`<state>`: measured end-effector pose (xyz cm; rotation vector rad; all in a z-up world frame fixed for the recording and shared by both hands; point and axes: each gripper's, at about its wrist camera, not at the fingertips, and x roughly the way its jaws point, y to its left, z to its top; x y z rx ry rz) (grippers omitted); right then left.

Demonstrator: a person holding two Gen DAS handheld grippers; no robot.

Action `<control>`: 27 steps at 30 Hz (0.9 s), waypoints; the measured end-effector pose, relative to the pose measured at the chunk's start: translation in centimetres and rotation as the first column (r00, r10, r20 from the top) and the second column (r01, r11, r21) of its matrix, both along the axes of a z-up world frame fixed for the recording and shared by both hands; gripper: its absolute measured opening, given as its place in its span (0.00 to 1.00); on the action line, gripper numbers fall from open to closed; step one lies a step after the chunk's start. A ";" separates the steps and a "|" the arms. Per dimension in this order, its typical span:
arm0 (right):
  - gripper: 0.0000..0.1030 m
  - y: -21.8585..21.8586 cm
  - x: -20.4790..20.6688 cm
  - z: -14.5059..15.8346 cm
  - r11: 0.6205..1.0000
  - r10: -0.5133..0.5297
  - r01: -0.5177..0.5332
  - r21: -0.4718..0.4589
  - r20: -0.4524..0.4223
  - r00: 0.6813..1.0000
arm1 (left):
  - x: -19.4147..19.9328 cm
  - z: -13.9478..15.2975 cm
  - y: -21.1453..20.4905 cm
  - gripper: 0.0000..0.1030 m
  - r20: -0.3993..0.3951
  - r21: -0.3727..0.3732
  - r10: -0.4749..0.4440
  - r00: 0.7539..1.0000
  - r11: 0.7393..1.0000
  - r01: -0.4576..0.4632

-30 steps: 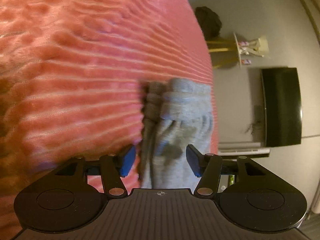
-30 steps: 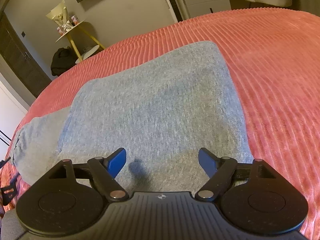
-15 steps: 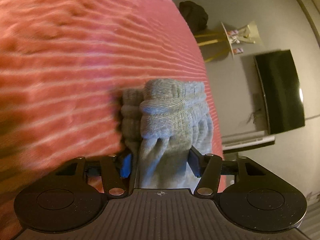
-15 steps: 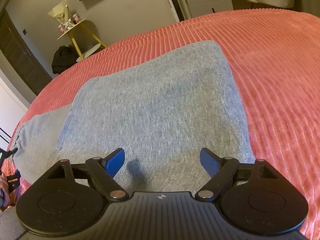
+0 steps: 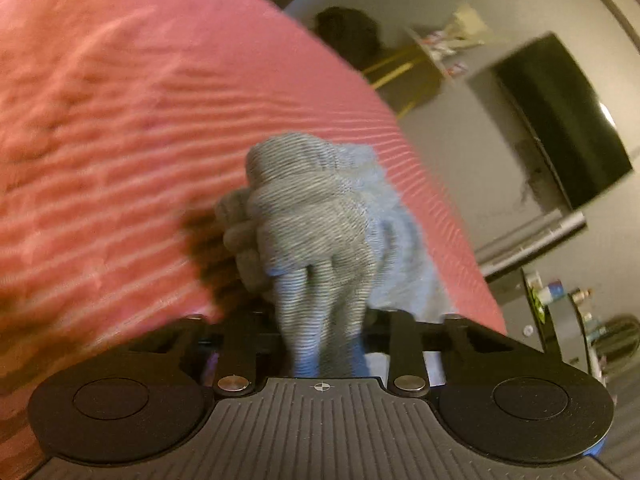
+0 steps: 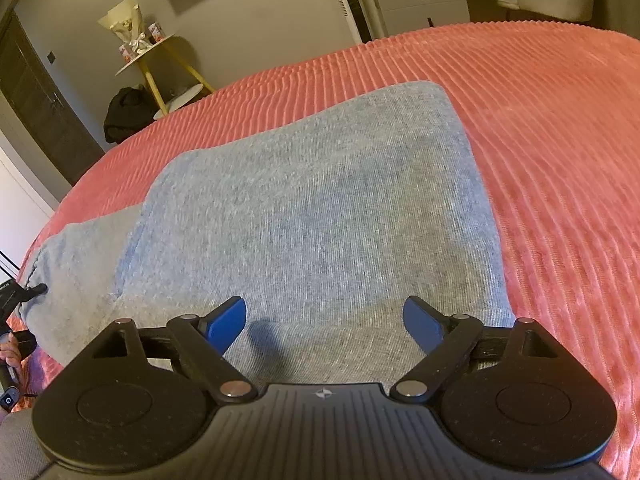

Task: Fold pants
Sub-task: 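Grasp the grey waistband with the left gripper and lift it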

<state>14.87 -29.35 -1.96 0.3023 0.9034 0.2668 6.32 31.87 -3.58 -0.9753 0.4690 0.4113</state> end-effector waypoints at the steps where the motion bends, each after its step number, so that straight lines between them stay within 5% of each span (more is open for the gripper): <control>1: 0.84 -0.1 0.0 0.0 1.000 -0.003 0.003 0.007 0.000 1.000 | 0.1 1.2 -0.9 0.22 0.011 0.057 -0.015 1.000 0.998 0.015; 5: 0.84 -0.6 0.0 0.1 0.999 -0.015 0.015 0.038 0.002 1.000 | 0.5 6.7 -5.8 0.20 0.059 0.301 -0.120 0.991 0.949 0.097; 9: 0.84 -1.4 -0.3 0.4 0.996 -0.035 0.034 0.084 0.011 0.999 | 0.8 12.0 -13.0 0.20 0.091 0.498 -0.289 0.953 0.842 0.207; 16: 0.84 -3.4 -1.0 1.1 0.977 -0.095 0.085 0.197 0.043 0.995 | 1.3 14.3 -27.8 0.20 0.039 0.588 -0.565 0.824 0.680 0.438; 23: 0.84 -6.0 -1.2 1.1 0.923 -0.152 0.134 0.362 0.023 0.988 | 3.6 8.6 -38.9 0.27 -0.305 0.561 -0.666 0.681 0.452 0.694; 25: 0.84 -6.6 -1.2 0.8 0.900 -0.167 0.151 0.409 0.004 0.986 | 3.9 7.8 -40.1 0.29 -0.381 0.573 -0.646 0.662 0.397 0.717; 27: 0.84 -7.1 -1.1 0.5 0.883 -0.175 0.164 0.441 -0.016 0.984 | 3.7 7.9 -40.2 0.32 -0.389 0.574 -0.640 0.663 0.395 0.718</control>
